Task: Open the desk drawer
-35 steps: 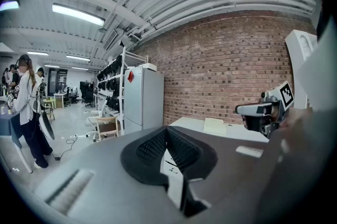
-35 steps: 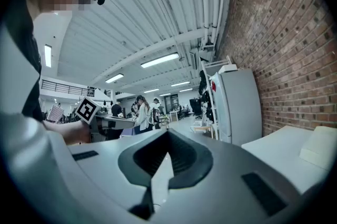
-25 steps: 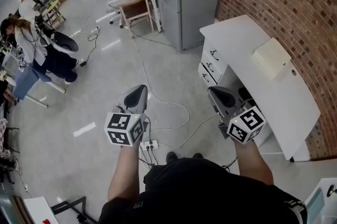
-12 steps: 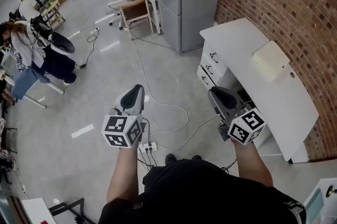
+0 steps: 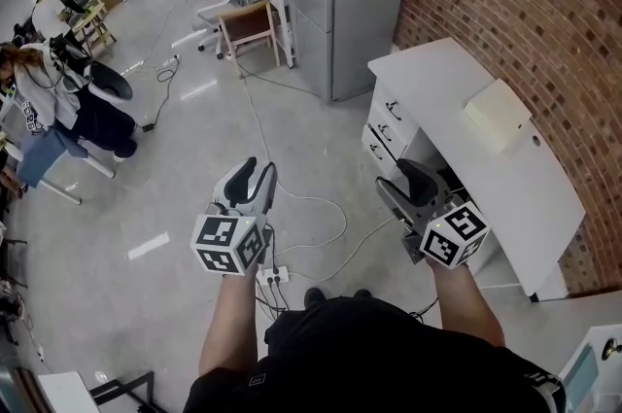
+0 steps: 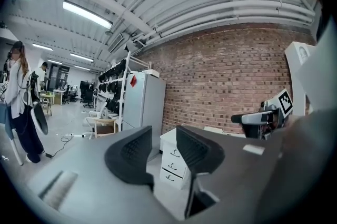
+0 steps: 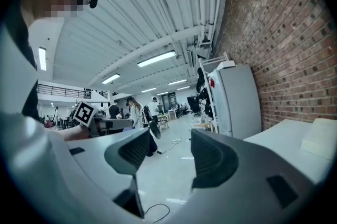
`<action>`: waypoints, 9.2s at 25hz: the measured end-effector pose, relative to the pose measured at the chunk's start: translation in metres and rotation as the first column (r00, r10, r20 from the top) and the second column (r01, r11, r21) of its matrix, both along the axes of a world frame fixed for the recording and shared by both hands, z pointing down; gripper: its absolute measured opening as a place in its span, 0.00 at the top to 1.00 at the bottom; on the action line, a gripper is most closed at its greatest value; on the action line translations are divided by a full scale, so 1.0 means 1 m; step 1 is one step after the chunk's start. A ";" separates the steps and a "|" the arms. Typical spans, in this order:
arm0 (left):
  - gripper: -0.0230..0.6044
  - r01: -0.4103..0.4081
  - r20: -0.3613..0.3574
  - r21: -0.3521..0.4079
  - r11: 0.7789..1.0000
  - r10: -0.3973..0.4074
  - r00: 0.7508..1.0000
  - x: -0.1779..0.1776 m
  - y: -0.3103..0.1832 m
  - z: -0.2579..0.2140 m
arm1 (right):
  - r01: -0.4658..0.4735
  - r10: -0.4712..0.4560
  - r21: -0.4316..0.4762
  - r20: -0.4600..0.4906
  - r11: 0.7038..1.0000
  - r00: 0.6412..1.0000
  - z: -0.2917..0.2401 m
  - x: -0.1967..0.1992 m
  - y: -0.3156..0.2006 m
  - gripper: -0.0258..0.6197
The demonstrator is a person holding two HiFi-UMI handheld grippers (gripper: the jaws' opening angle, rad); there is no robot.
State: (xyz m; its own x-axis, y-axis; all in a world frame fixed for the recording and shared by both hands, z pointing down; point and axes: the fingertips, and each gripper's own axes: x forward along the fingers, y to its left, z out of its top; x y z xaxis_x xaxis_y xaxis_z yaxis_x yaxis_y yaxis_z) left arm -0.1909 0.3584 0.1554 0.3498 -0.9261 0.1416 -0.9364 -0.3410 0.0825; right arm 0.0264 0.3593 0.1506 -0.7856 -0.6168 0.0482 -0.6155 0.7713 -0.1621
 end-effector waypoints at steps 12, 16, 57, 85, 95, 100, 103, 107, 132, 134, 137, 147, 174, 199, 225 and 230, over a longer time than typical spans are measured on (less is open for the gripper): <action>0.56 0.005 -0.011 -0.005 1.000 -0.005 1.000 -0.040 0.004 0.005 | -0.006 0.006 -0.021 -0.011 1.000 1.000 0.006 -0.040 0.004 0.56; 0.54 0.004 0.001 -0.009 1.000 -0.004 1.000 -0.058 0.010 0.010 | -0.019 0.019 -0.038 -0.013 0.999 1.000 0.015 -0.053 0.012 0.56; 0.49 0.000 0.022 -0.157 0.988 0.004 1.000 0.005 -0.243 0.027 | 0.044 -0.027 -0.176 0.097 0.983 0.995 0.069 0.008 -0.262 0.56; 0.50 -0.424 -0.081 -0.283 0.861 0.419 0.905 -0.040 -0.547 0.083 | -0.267 0.279 -0.234 0.023 0.935 0.960 0.099 -0.067 -0.477 0.56; 0.50 -0.584 -0.123 -0.343 0.736 0.581 0.804 0.013 -0.602 0.126 | -0.375 0.366 -0.310 -0.088 0.874 0.926 0.141 -0.060 -0.482 0.56; 0.50 -0.598 -0.150 -0.352 0.720 0.587 0.796 0.066 -0.617 0.122 | -0.331 0.323 -0.338 -0.083 0.881 0.943 0.159 -0.042 -0.484 0.56; 0.50 -0.613 -0.124 -0.368 0.699 0.617 0.777 0.091 -0.621 0.122 | -0.330 0.318 -0.366 -0.094 0.870 0.943 0.175 -0.022 -0.488 0.56; 0.50 -0.627 -0.105 -0.379 0.680 0.642 0.759 0.103 -0.632 0.130 | -0.356 0.344 -0.390 -0.101 0.849 0.933 0.188 -0.011 -0.493 0.56; 0.53 -0.808 -0.179 -0.524 0.269 0.893 0.413 0.151 -0.648 0.255 | -0.653 0.545 -0.462 -0.361 0.601 0.757 0.282 -0.033 -0.538 0.58; 0.53 -0.807 -0.187 -0.537 0.245 0.899 0.397 0.161 -0.643 0.272 | -0.660 0.557 -0.467 -0.357 0.589 0.750 0.294 -0.022 -0.543 0.58; 0.53 -0.811 -0.202 -0.540 0.226 0.900 0.385 0.173 -0.638 0.290 | -0.673 0.578 -0.468 -0.351 0.573 0.736 0.309 -0.010 -0.550 0.58; 0.54 -0.793 -0.232 -0.576 0.200 0.890 0.393 0.185 -0.625 0.345 | -0.715 0.603 -0.455 -0.390 0.531 0.696 0.363 0.013 -0.557 0.58; 0.55 -0.805 -0.246 -0.573 0.150 0.906 0.344 0.193 -0.614 0.469 | -0.793 0.380 -0.281 -0.760 0.540 0.527 0.533 0.096 -0.558 0.58; 0.60 -0.832 -0.160 -0.521 0.188 0.936 0.312 0.222 -0.588 0.527 | -0.775 0.272 -0.011 -0.933 0.631 0.235 0.584 0.148 -0.566 0.77; 0.65 -0.755 -0.205 -0.629 0.184 0.898 0.389 0.176 -0.550 0.594 | -0.692 0.263 0.118 -0.959 0.712 0.107 0.591 0.155 -0.583 0.89; 0.68 -0.744 -0.207 -0.644 0.178 0.896 0.394 0.167 -0.542 0.606 | -0.752 0.315 0.129 -0.943 0.647 0.109 0.587 0.156 -0.584 0.89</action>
